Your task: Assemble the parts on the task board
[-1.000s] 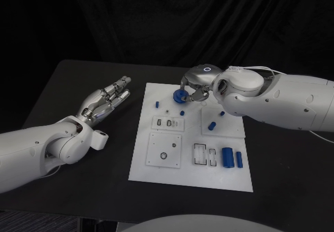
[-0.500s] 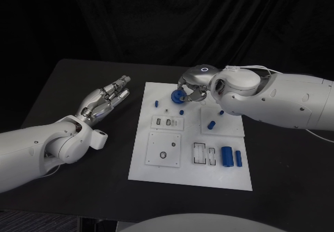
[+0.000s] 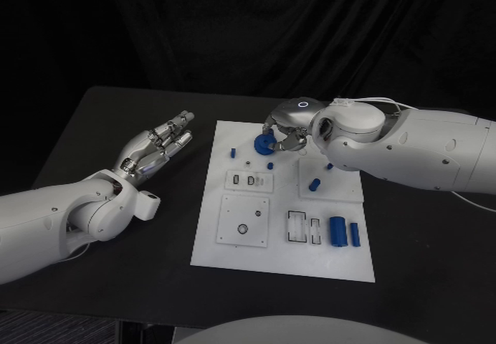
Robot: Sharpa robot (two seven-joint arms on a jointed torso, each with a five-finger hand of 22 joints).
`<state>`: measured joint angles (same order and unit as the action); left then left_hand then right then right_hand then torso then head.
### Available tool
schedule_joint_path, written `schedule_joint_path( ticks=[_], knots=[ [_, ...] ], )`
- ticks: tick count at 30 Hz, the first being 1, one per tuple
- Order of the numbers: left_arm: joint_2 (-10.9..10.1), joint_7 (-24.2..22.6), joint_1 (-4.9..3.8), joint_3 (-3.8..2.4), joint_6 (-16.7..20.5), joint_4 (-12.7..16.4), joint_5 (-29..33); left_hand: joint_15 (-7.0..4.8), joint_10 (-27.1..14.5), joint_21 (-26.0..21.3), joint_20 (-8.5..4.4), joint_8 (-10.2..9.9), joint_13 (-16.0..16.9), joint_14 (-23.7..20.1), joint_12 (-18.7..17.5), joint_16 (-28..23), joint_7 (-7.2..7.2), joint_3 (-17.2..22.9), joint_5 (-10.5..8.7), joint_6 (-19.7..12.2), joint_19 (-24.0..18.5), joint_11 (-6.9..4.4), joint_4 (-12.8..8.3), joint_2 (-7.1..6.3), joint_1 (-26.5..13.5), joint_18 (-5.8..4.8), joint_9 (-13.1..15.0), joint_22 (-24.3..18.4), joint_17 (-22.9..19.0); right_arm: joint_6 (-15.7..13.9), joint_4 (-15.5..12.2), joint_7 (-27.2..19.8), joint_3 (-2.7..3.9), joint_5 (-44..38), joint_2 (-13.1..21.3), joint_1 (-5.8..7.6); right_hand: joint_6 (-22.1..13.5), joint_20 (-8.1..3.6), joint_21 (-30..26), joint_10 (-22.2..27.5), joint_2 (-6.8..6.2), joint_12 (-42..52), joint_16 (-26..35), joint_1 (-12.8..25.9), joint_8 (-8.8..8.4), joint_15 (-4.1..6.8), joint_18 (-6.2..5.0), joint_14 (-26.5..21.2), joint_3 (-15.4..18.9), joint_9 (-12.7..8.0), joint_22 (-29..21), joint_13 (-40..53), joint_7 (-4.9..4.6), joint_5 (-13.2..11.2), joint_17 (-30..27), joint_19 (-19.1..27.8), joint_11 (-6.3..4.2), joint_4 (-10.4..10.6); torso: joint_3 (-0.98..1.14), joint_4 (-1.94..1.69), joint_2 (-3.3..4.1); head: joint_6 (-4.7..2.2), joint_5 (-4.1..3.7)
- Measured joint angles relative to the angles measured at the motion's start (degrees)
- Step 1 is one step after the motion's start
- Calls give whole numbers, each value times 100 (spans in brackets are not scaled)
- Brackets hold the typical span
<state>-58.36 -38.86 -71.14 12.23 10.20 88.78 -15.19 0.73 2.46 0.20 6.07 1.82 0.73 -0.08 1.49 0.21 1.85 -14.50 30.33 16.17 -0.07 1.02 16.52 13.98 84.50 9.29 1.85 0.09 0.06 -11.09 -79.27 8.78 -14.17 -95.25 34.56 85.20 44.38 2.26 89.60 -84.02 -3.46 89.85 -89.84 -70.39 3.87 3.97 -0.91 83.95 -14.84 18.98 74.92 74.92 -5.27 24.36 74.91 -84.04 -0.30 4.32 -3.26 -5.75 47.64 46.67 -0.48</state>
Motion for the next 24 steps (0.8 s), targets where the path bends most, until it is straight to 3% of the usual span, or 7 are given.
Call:
schedule_joint_path(
  ticks=[13, 19, 24],
  knots=[
    [4, 0, 0, 0, -18, -13, 0, 1, -1, 0, 42, 0, 0, 1, 0, 0, 22, 16, 0, -18, 2, 41, -17, -23, 23, 1, 0, 0, -1, 31, 18, 7, 1, 0, 12, -3, -136, 20, -19, 0, 0, 0, 0, -84, 0, 0, 0, 0, -114, -165, 0, 0, -10, 115, 0, 20, 0, -115, 2, 5, 0, 5, 12],
    [4, 0, 0, 0, -27, -19, 0, 21, -1, 0, 42, 0, 0, 21, 0, 0, 41, 16, 0, 1, 2, 41, -17, -23, 23, 1, 0, 0, 0, 31, 20, 2, 1, 0, 23, -4, -609, 20, -43, 0, 17, 0, 0, -125, -34, 0, 0, 0, -193, -432, -1, -1, 58, 153, 0, 20, 0, -215, 4, 5, -1, -4, 9],
    [4, 0, 0, 0, -35, -22, 0, 21, -1, 0, 42, 0, 0, 21, 0, 0, 41, 16, 0, 1, 2, 41, -16, -23, 23, 1, 0, 1, 1, 49, 20, -1, 1, 0, 36, -6, -334, 20, -43, -1, 24, 0, 0, -132, 23, 0, 0, 0, -208, -437, -1, 0, 103, 159, 0, 20, -43, -243, 4, 5, -2, -6, 1]
  ],
)
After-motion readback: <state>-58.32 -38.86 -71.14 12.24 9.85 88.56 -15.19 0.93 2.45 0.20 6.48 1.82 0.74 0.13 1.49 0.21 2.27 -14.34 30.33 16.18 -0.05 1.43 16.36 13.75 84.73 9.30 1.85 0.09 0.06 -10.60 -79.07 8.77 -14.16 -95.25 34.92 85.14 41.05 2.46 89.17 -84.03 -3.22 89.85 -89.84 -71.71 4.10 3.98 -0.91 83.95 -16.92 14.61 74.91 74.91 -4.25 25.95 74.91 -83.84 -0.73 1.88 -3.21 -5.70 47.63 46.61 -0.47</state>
